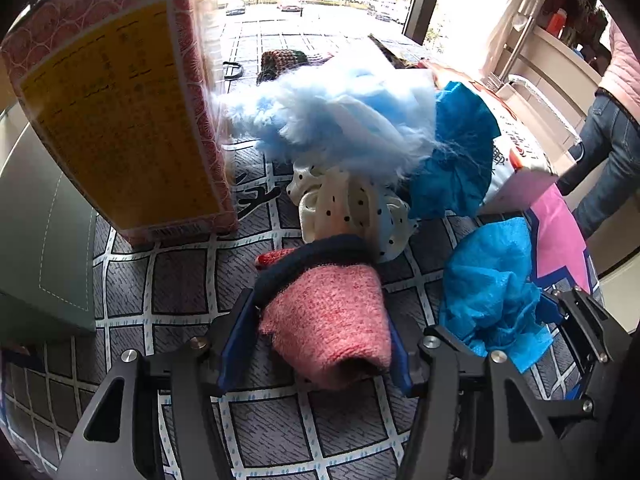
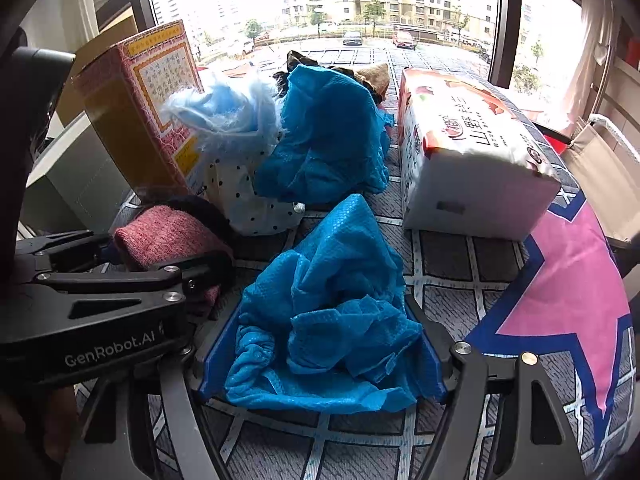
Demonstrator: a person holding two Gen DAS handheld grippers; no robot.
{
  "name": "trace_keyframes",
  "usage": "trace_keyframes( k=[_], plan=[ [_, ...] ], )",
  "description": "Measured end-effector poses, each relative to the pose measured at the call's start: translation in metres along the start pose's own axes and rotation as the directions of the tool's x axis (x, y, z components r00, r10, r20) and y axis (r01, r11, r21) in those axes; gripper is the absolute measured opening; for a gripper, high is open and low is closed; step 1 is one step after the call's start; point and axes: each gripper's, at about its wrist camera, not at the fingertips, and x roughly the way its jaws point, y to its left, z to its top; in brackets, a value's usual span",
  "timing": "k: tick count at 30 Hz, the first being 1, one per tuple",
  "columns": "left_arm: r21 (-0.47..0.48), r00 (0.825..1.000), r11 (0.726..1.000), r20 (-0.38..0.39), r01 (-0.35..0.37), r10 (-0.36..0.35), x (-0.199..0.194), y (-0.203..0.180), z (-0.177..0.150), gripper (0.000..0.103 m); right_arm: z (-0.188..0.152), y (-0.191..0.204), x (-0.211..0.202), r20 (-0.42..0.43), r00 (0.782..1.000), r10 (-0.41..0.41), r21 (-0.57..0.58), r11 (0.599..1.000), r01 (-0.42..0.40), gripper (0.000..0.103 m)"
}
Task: Organize soft objects
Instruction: 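Close the left gripper on the pink sock while the right gripper grasps the blue shoe cover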
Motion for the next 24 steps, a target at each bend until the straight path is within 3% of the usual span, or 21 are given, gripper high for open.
trace_keyframes(
  k=[6,9,17,19,20,21,24],
  plan=[
    [-0.001,0.999,0.999,-0.006,0.035,-0.035,0.004,0.007,-0.012,0.064,-0.003,0.001,0.0,-0.005,1.0,0.003,0.017,1.0,-0.002,0.086],
    [0.005,0.999,0.999,-0.002,0.037,-0.037,0.004,0.011,-0.014,0.064,-0.003,0.003,0.002,-0.028,0.999,0.015,0.014,1.0,-0.014,0.099],
    [0.029,0.999,0.999,0.02,0.039,-0.039,0.006,0.013,-0.016,0.065,0.0,0.004,0.005,-0.046,0.999,-0.028,0.001,1.0,0.028,0.099],
    [0.043,0.999,0.999,0.028,0.025,-0.026,0.007,0.011,-0.017,0.065,0.001,0.006,0.006,-0.044,0.998,-0.047,-0.011,0.999,0.046,0.09],
    [0.047,0.999,0.999,0.033,0.018,-0.02,0.006,0.011,-0.022,0.066,0.002,0.008,0.006,-0.039,0.996,-0.075,-0.031,0.997,0.074,0.076],
    [0.058,0.999,0.998,0.039,0.009,-0.011,0.007,0.009,-0.023,0.067,0.003,0.011,0.007,-0.035,0.995,-0.088,-0.05,0.995,0.087,0.068],
    [0.053,0.999,0.999,0.043,0.013,-0.015,0.009,0.009,-0.024,0.068,0.005,0.013,0.009,-0.037,0.995,-0.09,-0.054,0.995,0.088,0.067]
  ],
)
